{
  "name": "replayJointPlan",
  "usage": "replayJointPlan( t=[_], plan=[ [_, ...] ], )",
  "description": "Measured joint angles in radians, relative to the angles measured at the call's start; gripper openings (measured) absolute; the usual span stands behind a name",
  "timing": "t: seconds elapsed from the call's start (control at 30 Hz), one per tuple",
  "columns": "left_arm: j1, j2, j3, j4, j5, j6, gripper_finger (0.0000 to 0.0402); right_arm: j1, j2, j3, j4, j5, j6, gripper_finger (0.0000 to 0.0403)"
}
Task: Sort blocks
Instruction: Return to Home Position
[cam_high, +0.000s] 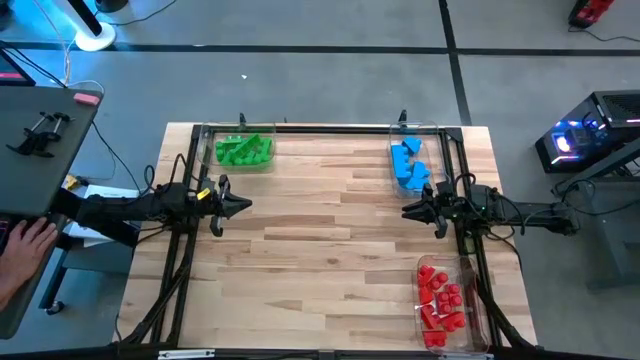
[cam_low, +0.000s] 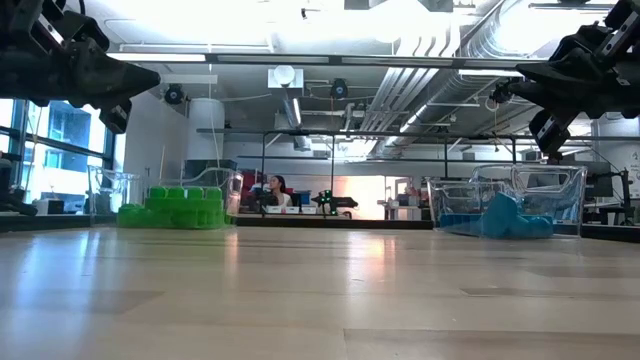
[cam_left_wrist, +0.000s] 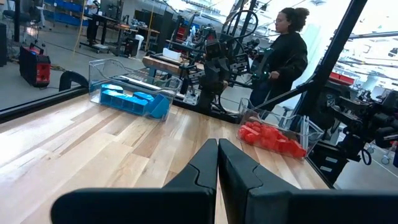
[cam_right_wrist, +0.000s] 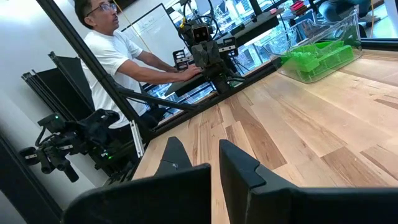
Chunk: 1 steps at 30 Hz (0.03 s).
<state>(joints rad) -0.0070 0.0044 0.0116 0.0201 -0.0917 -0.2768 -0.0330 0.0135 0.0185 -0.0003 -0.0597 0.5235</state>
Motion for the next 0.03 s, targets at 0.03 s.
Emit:
replayJointPlan(
  t=[0.03],
  plan=[
    [0.0,0.0,0.0,0.0,0.0,0.0,0.0001,0.0,0.0,0.0,0.0,0.0,0.0,0.0]
  ],
)
